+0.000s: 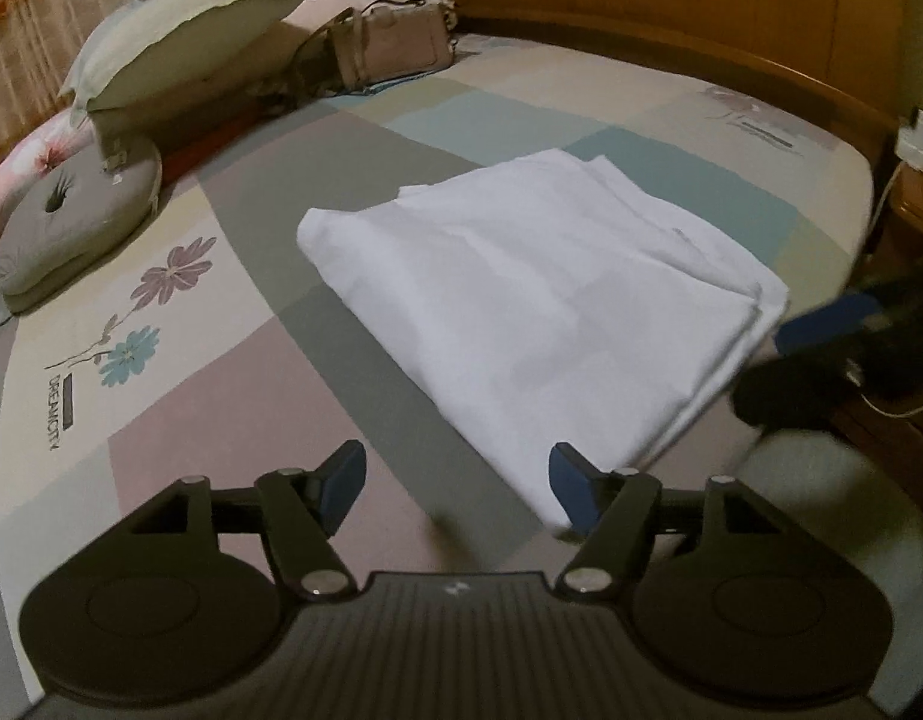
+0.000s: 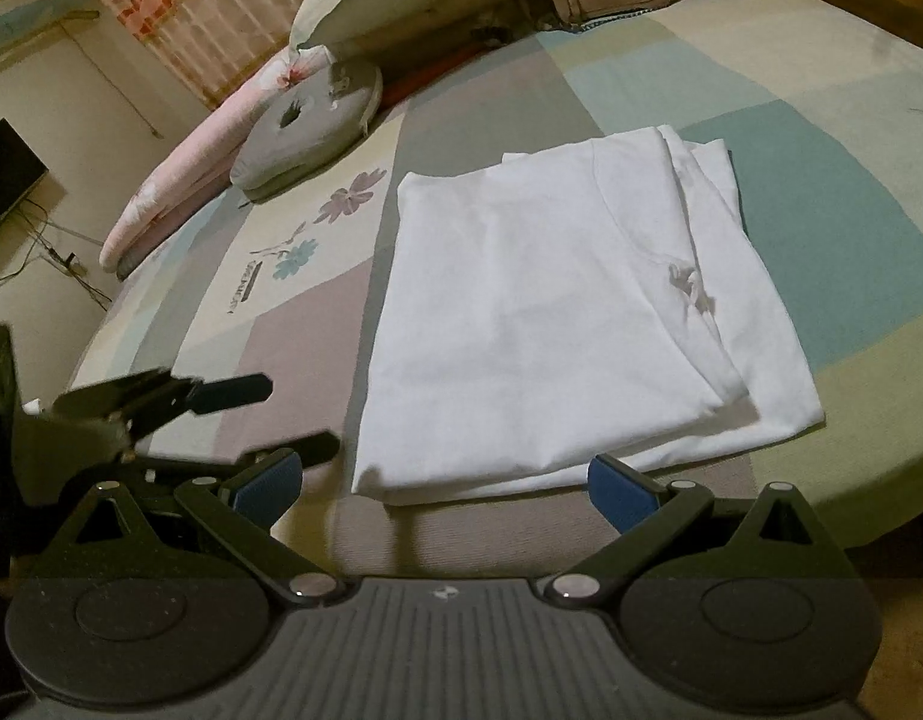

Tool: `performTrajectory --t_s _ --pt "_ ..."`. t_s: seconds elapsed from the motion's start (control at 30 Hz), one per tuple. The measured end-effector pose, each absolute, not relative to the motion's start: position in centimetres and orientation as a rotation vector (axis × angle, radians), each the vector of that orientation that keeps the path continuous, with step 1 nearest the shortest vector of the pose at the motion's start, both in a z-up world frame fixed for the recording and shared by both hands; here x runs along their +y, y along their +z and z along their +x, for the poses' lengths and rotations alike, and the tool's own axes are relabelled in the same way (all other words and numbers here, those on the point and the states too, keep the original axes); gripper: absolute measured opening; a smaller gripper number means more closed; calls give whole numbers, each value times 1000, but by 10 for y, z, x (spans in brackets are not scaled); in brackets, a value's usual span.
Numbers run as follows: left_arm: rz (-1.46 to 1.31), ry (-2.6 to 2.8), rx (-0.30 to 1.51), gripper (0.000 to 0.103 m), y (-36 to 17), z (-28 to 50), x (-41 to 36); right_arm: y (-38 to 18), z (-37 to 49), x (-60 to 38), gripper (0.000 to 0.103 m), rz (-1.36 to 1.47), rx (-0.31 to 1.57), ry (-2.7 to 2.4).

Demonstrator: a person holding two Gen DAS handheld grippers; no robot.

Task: Fold clothes
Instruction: 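Withdraw both open tools from the folded shirt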

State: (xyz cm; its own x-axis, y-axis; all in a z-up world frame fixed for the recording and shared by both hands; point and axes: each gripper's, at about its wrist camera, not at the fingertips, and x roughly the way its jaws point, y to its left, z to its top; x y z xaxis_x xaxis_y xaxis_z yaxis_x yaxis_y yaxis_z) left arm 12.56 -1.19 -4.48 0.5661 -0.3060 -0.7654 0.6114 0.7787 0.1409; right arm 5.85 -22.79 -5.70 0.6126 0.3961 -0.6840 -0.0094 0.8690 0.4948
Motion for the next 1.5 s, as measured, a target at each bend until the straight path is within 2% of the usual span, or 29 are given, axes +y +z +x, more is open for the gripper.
performTrajectory --t_s 0.77,1.03,1.3,1.5 --pt "454 -466 788 77 -83 114 -34 -64 44 -256 103 504 889 214" --pt "411 -477 792 76 -72 101 -16 -67 48 -270 103 501 876 196" --pt "297 -432 770 81 -56 99 0 -67 66 -305 103 577 799 280" --pt "286 -422 765 82 -56 104 0 -71 93 -324 91 603 748 334"
